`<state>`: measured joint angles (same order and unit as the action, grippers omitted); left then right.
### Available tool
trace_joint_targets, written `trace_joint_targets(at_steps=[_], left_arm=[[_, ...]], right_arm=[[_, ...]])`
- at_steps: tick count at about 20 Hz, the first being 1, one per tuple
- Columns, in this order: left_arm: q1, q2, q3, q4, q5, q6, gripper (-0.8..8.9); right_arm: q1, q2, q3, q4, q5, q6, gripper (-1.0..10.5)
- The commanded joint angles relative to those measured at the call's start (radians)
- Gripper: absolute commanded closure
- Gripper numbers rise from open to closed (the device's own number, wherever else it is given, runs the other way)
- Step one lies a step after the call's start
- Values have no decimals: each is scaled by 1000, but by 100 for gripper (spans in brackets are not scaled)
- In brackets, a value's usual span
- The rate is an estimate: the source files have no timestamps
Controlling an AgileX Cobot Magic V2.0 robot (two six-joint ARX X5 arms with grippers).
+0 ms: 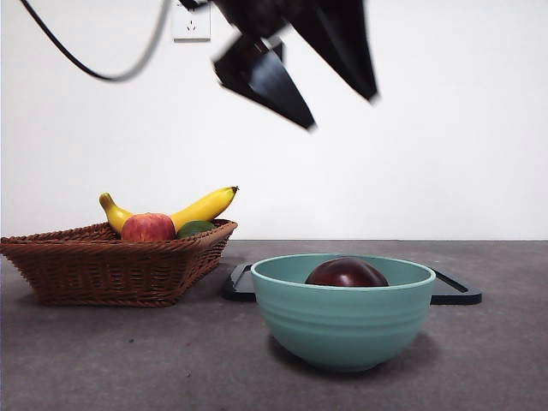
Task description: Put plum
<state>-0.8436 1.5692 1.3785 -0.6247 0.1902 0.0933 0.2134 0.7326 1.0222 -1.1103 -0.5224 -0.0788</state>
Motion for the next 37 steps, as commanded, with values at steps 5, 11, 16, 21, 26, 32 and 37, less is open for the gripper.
trace_joint_targets(at_steps=[5, 11, 16, 21, 26, 32, 37], left_arm=[[168, -181, 21, -45, 3, -29, 408], [321, -295, 3, -186, 63, -32, 408], [355, -421, -171, -198, 177, -43, 408], [352, -547, -391, -216, 399, -50, 408], [352, -573, -419, -300, 467, 0, 410], [352, -573, -419, -295, 467, 0, 410], [352, -573, -419, -295, 467, 0, 410]], right_arm=[[3, 5, 19, 13, -1, 0, 590], [3, 5, 19, 38, -1, 0, 590], [3, 17, 19, 63, 0, 0, 590], [3, 59, 19, 63, -1, 0, 590], [8, 103, 19, 56, -1, 0, 590], [35, 116, 9, 39, -1, 1, 590], [67, 136, -58, 85, -1, 49, 591]])
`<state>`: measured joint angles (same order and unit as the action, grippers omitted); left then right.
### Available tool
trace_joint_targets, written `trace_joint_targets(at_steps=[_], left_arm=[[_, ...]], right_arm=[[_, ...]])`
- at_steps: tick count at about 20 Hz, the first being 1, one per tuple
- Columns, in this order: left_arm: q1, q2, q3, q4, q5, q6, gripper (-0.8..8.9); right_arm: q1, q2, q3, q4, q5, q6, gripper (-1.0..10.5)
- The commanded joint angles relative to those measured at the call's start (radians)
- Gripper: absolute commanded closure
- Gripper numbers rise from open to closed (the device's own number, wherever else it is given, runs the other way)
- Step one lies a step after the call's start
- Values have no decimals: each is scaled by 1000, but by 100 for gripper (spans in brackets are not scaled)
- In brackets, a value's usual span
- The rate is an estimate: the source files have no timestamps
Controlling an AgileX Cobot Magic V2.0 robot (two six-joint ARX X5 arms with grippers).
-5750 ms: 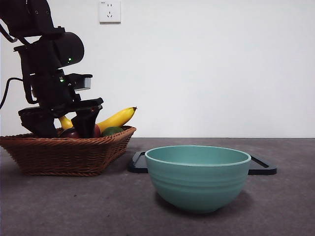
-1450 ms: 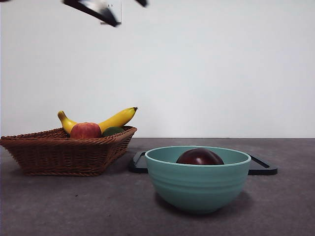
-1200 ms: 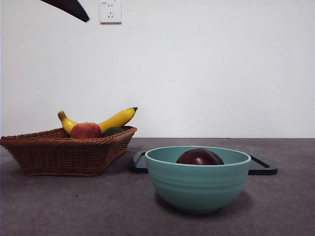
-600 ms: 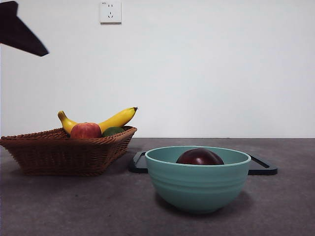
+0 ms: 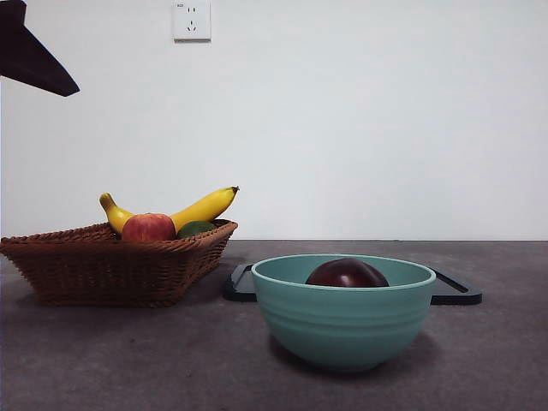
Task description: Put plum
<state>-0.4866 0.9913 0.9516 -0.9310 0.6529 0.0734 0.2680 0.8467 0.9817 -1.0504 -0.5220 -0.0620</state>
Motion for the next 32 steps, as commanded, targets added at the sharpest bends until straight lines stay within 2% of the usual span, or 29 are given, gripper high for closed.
trace_joint_targets(at_steps=[1, 4, 6, 17, 20, 21, 27, 32], left_arm=[[-5, 5, 8, 11, 3, 19, 410], [-5, 5, 8, 11, 4, 19, 410], [-5, 5, 8, 11, 4, 19, 410], [-5, 5, 8, 12, 3, 20, 410], [-5, 5, 8, 12, 3, 20, 410], [-5, 5, 8, 11, 3, 20, 410], [-5, 5, 8, 12, 3, 20, 410], [-5, 5, 8, 12, 3, 20, 410]], right_arm=[[22, 34, -43, 54, -1, 48, 591], [60, 87, -113, 175, 4, 111, 591], [91, 136, -143, 241, 39, 132, 591], [253, 451, -152, 467, 218, 164, 593], [277, 514, -152, 510, 266, 167, 686], [281, 533, -152, 527, 273, 168, 686], [288, 600, -152, 570, 288, 182, 761], [293, 604, -152, 589, 287, 183, 883]])
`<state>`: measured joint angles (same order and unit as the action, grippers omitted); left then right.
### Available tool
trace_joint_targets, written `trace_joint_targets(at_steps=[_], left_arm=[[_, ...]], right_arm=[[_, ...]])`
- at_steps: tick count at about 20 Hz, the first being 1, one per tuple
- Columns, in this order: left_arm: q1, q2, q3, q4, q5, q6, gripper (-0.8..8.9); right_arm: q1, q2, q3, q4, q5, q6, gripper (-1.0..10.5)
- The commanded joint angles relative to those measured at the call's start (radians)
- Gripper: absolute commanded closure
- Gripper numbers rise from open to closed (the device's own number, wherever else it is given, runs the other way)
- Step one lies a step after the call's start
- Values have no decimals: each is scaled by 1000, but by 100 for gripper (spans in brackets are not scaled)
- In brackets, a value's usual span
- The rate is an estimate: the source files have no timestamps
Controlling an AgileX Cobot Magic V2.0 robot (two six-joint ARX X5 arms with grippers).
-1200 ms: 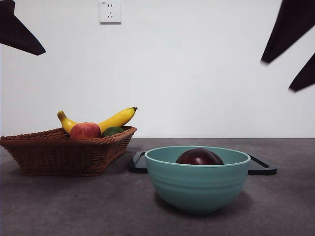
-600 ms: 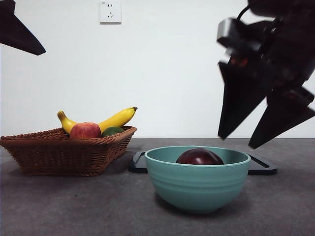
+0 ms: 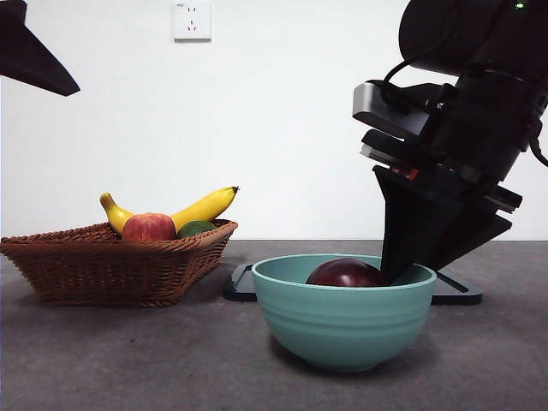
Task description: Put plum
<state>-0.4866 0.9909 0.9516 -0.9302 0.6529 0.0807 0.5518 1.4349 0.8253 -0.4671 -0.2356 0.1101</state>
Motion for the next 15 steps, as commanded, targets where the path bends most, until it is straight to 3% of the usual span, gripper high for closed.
trace_joint_targets(at_steps=[1, 8, 15], left_arm=[[-5, 5, 8, 11, 3, 13, 410], [-5, 5, 8, 10, 3, 12, 409], [-5, 5, 8, 11, 3, 13, 409]], right_arm=[[9, 16, 5, 6, 0, 12, 903], [9, 11, 23, 19, -26, 44, 934], [-34, 11, 184, -36, 8, 50, 934]])
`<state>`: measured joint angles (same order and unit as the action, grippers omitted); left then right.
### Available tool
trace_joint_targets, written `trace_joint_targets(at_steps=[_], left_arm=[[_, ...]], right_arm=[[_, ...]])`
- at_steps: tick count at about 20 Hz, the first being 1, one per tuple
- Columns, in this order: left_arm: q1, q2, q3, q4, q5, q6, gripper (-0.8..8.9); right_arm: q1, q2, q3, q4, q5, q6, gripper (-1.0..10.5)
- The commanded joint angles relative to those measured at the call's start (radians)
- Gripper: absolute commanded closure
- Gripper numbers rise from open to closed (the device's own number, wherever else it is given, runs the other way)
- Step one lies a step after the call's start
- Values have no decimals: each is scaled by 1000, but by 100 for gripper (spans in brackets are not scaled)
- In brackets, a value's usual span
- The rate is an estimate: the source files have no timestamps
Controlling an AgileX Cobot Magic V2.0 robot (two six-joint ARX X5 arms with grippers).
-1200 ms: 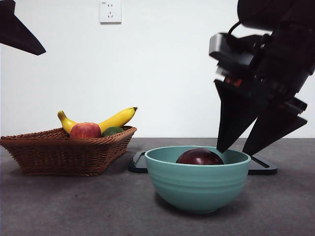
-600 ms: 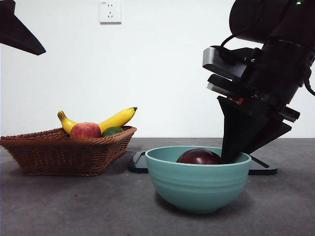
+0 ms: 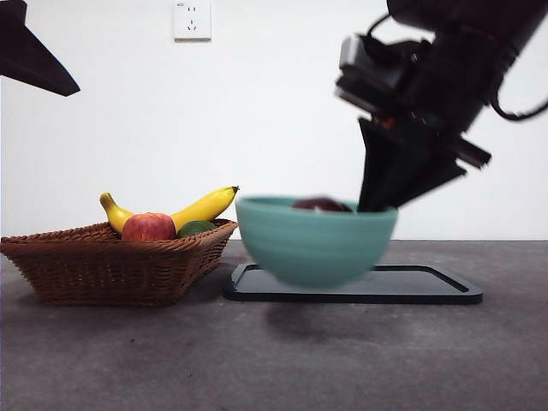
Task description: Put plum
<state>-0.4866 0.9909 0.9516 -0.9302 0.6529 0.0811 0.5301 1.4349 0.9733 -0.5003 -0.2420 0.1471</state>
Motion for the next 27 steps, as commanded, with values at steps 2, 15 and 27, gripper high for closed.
trace_joint_targets(at_steps=[2, 15, 27], left_arm=[[-5, 5, 8, 11, 3, 12, 409], [-5, 5, 8, 10, 3, 12, 409], [-5, 5, 8, 10, 3, 12, 409]], right_arm=[[-52, 25, 83, -5, 14, 13, 934], [-208, 439, 416, 0, 34, -32, 934], [-219, 448, 416, -31, 24, -27, 760]])
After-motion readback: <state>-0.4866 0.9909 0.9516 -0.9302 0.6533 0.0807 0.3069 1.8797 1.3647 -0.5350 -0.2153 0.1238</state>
